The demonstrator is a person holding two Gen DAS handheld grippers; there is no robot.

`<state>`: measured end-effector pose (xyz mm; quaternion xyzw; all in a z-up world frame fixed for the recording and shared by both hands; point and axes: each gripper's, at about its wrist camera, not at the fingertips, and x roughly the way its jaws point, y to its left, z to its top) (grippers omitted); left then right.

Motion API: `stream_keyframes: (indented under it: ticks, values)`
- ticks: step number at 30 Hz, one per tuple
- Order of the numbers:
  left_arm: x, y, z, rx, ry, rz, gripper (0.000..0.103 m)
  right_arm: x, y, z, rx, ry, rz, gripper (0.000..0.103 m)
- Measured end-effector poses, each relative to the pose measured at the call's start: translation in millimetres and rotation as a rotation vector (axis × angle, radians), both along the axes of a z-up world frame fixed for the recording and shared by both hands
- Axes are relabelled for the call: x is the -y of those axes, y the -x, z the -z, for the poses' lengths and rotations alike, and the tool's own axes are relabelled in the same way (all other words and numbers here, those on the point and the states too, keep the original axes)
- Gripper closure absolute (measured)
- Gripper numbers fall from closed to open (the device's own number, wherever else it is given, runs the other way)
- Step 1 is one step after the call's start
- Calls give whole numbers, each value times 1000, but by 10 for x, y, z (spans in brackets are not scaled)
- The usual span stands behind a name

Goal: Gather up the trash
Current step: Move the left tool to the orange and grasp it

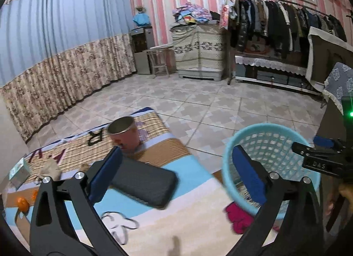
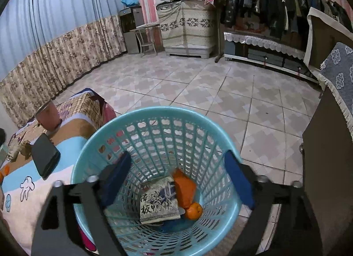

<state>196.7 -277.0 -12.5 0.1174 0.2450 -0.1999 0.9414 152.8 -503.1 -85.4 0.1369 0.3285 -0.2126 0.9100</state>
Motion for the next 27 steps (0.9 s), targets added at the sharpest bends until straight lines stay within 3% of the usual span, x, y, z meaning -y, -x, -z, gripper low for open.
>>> stream_keyframes:
  ticks: [5,10,20,27]
  values:
    - [-396,-76,45,-35,36,-40,6,-227,-74,-36,4,38,0,11]
    - [-803,-117,120,-25,14,-86,6,-519,-170,-147,44,46,-14,9]
    - [-2028,-383,273,-14,-22,-259,6,-1649,-546,-354,136,95,-178,8]
    - [-3079,-727,421,-127,20,-411,6,-2383,-829,-358,150,95,-297,8]
